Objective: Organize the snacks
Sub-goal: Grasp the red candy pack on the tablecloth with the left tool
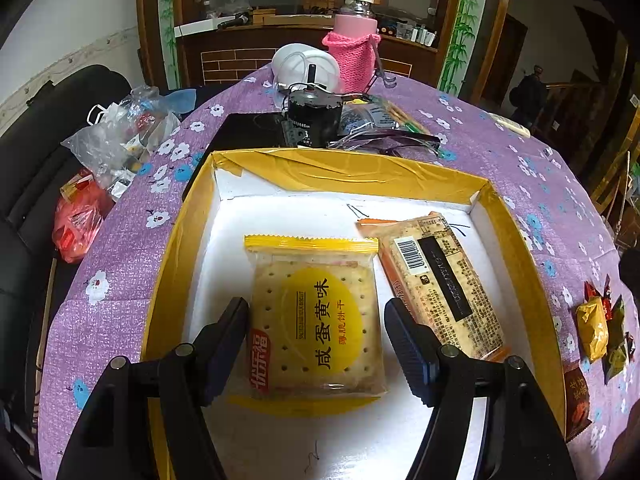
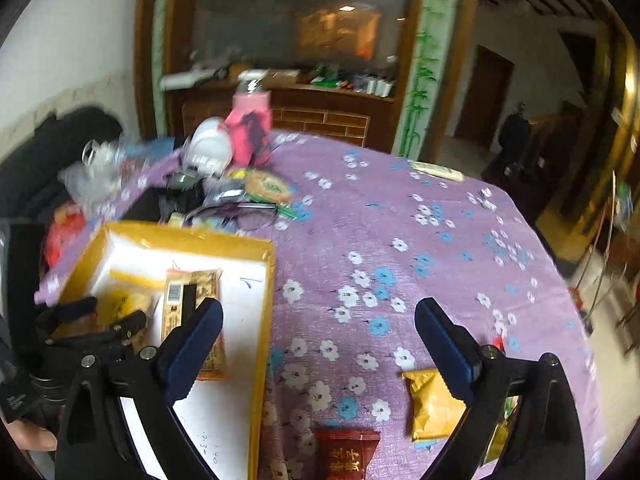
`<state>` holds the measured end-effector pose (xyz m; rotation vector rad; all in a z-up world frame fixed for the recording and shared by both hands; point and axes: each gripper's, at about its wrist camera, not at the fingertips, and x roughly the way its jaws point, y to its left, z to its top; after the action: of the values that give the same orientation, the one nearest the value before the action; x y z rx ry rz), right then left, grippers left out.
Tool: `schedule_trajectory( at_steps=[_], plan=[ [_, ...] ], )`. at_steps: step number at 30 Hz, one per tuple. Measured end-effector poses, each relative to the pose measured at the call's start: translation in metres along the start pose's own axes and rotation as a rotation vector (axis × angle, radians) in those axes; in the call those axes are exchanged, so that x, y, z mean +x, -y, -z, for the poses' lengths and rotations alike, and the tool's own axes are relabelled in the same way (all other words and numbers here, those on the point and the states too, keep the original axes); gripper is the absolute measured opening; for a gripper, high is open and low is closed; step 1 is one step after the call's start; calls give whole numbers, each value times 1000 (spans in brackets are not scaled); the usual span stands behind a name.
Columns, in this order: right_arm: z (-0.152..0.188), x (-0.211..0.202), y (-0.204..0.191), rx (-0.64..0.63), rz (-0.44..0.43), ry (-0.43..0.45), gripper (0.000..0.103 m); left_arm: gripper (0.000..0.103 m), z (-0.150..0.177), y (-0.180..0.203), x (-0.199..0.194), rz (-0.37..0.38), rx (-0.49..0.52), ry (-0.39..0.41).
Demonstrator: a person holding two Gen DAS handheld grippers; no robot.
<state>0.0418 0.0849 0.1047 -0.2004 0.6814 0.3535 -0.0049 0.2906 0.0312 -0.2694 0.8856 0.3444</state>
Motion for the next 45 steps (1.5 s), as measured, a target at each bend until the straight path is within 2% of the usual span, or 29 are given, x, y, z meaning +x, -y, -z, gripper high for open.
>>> schedule_trajectory(
  at_steps=[2,5,6,9,13,18,24,28,33,35,37,42,45],
  plan=[
    [3,0,10,20,3,-10,96,74,0,0,0,0,1,2],
    [12,-5,21,12,86,30,96,74,-1,0,0,0,2,6],
    [14,-7,23,13,88,33,96,74,0,0,-1,0,2,7],
    [23,-6,36,37,51,4,96,74,0,1,-1,0,6,11],
    [36,-14,55,107,-64,-15,96,78,0,3,-4,9,12,22],
    [51,-27,70,123,-69,-5,96,84,0,4,-8,22,16,40],
    [73,-43,85,105,-76,6,96,85,0,2,-11,23,8,58],
    [95,-53,111,126,-49,12,96,85,-1,1,-17,30,1,86],
    [126,-64,160,284,-154,21,96,85,-2,1,-33,35,-7,163],
    [134,-61,176,325,-137,-37,96,85,-1,4,-40,36,1,179],
    [142,-62,189,328,-123,-55,96,85,0,9,-50,54,19,198],
    [154,-68,203,293,-18,-33,96,85,8,33,-74,139,71,203],
    [162,-60,208,295,-2,-44,96,85,17,54,-86,184,105,190]
  ],
)
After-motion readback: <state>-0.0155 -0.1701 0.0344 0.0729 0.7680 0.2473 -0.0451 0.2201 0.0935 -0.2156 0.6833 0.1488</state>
